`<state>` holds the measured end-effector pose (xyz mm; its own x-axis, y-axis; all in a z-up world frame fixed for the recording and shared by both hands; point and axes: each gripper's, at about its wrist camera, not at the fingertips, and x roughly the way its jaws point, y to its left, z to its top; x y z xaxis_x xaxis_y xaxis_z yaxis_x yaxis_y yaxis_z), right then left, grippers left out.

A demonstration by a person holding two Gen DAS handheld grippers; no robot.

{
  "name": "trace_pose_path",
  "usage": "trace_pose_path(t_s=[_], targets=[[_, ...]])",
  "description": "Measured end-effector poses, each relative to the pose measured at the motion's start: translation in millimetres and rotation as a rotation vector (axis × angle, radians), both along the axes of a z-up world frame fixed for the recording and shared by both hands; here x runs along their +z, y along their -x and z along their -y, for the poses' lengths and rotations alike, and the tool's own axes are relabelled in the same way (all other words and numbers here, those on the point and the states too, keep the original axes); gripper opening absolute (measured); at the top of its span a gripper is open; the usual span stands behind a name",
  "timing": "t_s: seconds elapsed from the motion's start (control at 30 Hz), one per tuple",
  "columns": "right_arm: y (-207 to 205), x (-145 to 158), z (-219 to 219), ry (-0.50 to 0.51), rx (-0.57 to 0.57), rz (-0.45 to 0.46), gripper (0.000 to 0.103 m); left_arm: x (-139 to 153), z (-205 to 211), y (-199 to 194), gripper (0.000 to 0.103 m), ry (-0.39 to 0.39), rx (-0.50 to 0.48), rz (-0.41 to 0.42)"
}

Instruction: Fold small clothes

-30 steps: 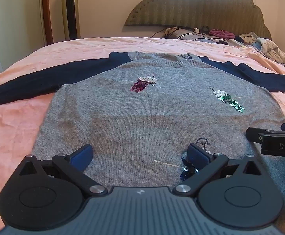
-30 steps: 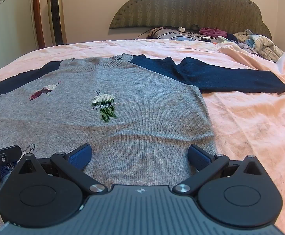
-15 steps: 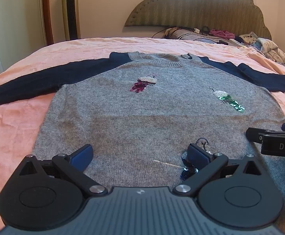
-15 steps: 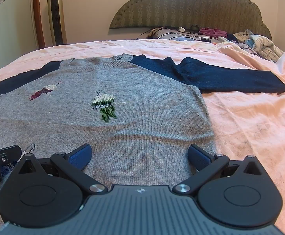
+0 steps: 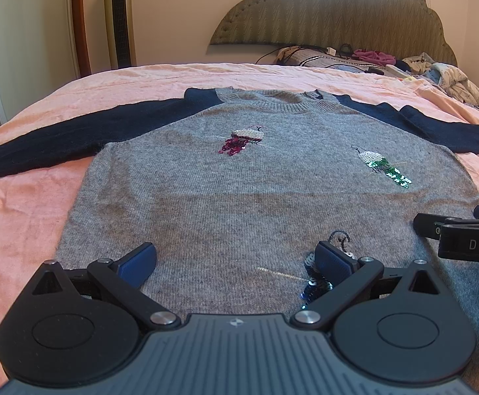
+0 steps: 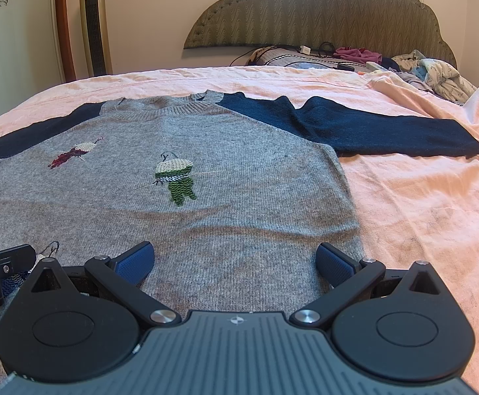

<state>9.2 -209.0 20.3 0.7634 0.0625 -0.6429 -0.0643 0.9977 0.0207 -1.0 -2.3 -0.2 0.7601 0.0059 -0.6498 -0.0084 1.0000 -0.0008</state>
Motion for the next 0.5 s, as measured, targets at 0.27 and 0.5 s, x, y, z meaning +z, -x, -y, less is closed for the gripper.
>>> trace_pose_path(t_s=[0.27, 0.5], targets=[[-0.1, -0.3, 0.0, 0.000, 0.000, 0.000, 0.103, 0.2, -5.6, 0.1, 0.103, 0.007, 0.000, 0.001], [-0.2, -0.4, 0.1, 0.000, 0.000, 0.001, 0.103, 0.1, -5.8, 0.5, 0.103, 0.010, 0.001, 0.002]])
